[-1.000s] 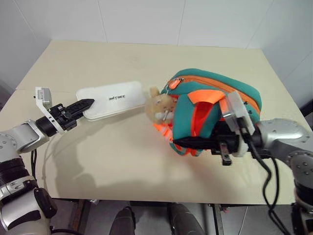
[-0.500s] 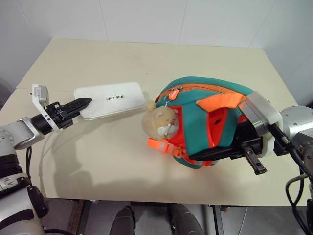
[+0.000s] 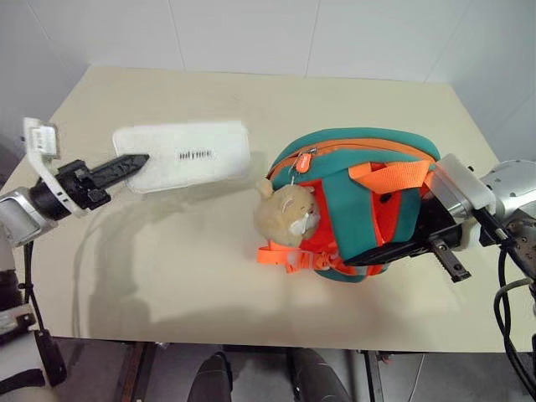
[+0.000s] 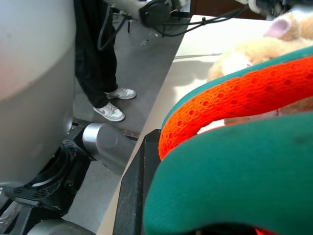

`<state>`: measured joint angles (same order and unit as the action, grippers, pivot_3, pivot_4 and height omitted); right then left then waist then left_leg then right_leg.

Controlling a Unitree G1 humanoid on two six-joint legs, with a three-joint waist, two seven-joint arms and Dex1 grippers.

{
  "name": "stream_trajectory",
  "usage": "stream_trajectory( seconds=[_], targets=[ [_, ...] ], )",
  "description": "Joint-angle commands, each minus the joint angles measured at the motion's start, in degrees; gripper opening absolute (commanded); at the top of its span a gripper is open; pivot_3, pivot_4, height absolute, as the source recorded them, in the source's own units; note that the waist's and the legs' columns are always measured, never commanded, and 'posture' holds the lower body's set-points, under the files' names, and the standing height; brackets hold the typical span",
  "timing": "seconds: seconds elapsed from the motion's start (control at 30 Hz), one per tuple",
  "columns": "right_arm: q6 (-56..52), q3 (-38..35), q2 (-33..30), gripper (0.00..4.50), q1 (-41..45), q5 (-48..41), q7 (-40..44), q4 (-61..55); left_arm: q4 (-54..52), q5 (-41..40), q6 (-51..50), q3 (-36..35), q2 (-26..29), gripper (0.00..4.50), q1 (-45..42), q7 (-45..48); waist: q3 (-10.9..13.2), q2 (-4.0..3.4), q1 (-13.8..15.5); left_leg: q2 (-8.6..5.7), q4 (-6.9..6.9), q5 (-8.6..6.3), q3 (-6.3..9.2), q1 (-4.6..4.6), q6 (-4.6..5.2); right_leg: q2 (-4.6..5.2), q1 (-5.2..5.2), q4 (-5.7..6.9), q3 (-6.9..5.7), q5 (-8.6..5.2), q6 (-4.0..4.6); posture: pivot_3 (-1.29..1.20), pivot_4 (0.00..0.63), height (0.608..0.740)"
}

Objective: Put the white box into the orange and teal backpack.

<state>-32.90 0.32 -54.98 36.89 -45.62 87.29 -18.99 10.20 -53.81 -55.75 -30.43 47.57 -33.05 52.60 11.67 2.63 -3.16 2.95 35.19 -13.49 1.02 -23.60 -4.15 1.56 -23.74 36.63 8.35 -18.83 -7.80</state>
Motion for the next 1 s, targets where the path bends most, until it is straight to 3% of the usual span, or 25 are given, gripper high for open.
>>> stream_trajectory(
  seconds=[0.03,0.13,0.3,0.63,0.83,1.0],
  targets=[
    [2.1,-0.03,0.14,0.03,0.68,0.51,3.14,0.32,-4.49,-1.58,9.61,-5.27,-0.9,1.32,1.66,6.41,0.0,0.0,-0.08,-0.01,0.02,0.0,0.0,0.01,0.0,0.0,0.01,0.01,0.01,0.0,0.0,0.0,0.15,0.74],
    [3.21,0.18,0.42,0.03,0.41,0.86,3.65,1.64,-5.42,-3.46,14.72,-8.82,-2.42,1.32,2.8,10.62,0.0,0.0,-0.08,-0.01,0.05,0.0,-0.04,0.09,0.01,0.01,0.06,0.07,0.04,0.0,0.0,0.0,0.15,0.74],
    [4.38,0.93,0.4,0.03,0.64,1.9,4.14,3.55,-6.08,-4.9,16.03,-8.78,-1.05,1.31,4.29,15.77,0.0,0.0,-0.09,-0.01,0.25,-0.01,-0.01,0.11,0.02,-0.02,0.1,0.25,0.03,0.0,0.0,0.0,0.15,0.74],
    [6.48,2.79,1.39,0.03,2.59,4.17,4.71,6.73,-3.28,-0.57,17.52,0.44,4.36,1.3,2.0,27.12,0.01,-0.02,-0.25,0.0,0.4,-0.01,-0.01,0.15,0.04,-0.05,0.14,0.37,0.03,0.0,0.0,0.0,0.15,0.74],
    [7.05,3.28,2.37,0.03,3.3,4.71,3.66,7.1,1.95,6.68,22.53,8.09,4.69,1.3,-2.84,30.19,0.01,-0.03,-0.15,-0.01,0.43,-0.01,0.0,0.15,0.04,-0.07,0.15,0.4,0.02,0.0,0.0,0.0,0.15,0.74],
    [6.51,2.41,2.39,0.03,2.32,4.5,2.42,5.84,6.6,8.61,25.95,8.92,3.78,1.3,-7.18,30.52,0.02,-0.03,-0.21,0.0,0.43,-0.01,0.0,0.14,0.04,-0.08,0.14,0.41,0.03,0.0,-0.01,0.0,0.15,0.74]
  ],
)
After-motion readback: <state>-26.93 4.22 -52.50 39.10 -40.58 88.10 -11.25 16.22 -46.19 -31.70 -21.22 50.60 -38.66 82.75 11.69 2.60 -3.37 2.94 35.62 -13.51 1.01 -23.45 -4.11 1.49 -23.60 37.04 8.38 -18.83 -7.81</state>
